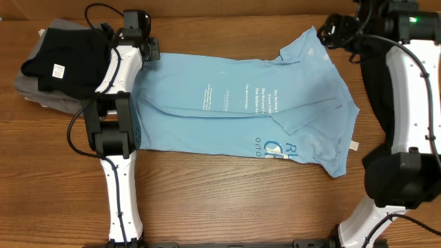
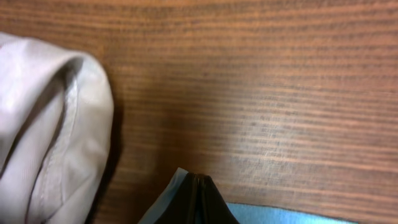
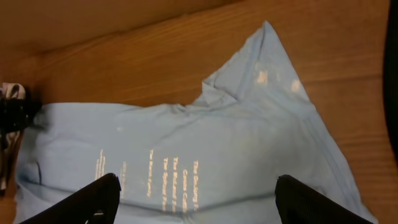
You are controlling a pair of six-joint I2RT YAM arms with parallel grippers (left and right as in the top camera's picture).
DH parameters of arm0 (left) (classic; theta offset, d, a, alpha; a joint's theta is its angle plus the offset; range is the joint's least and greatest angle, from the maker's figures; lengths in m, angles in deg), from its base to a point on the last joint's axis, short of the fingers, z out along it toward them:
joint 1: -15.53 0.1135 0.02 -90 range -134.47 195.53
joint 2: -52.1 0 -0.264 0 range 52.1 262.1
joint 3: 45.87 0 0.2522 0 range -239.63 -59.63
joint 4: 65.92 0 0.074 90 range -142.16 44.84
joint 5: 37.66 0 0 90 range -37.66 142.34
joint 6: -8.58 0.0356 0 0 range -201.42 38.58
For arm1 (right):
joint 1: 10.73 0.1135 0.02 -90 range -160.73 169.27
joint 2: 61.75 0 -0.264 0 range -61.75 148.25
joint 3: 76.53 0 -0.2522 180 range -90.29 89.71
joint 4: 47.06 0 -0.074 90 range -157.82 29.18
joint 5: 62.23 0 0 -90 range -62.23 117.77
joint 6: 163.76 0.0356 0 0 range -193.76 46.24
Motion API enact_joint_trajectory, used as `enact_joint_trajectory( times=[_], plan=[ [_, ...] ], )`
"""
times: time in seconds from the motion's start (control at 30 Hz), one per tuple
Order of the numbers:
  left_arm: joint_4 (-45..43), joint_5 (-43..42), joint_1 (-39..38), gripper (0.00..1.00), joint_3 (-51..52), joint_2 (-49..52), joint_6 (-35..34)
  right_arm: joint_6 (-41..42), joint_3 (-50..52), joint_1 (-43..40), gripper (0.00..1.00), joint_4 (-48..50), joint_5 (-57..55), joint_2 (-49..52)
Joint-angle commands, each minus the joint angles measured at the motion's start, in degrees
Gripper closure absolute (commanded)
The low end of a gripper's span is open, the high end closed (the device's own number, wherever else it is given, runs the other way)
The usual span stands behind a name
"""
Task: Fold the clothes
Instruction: 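Grasp the T-shirt's top corners with both grippers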
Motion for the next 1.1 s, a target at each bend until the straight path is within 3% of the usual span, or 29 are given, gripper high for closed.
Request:
enact_joint_trajectory(
  times=[0.0,0.33,0.5,0.77,1.07],
  plan=[
    [5.29,0.09,0.04,0.96,0.74,2.49,-0.22,0.04,-1.01,2.38,0.18,3.54,-3.41,3.58],
    [14.27,0.04,-0.07,0.96,-2.62,-1.77,-0.22,3.5,-1.01,4.98,0.25,15.3,-9.62,15.91],
    [14.95,0.07,-0.07,0.96,-2.86,-2.49,-0.22,7.82,-1.01,4.92,0.28,21.27,-10.14,22.32],
    [15.32,0.09,-0.07,0.96,-2.84,-2.49,-0.24,7.85,-1.01,5.09,0.38,28.74,-12.07,28.24],
    [15.54,0.09,-0.07,0.96,-2.84,-2.49,-0.24,9.18,-1.01,5.09,0.38,31.78,-15.69,30.8]
  ],
)
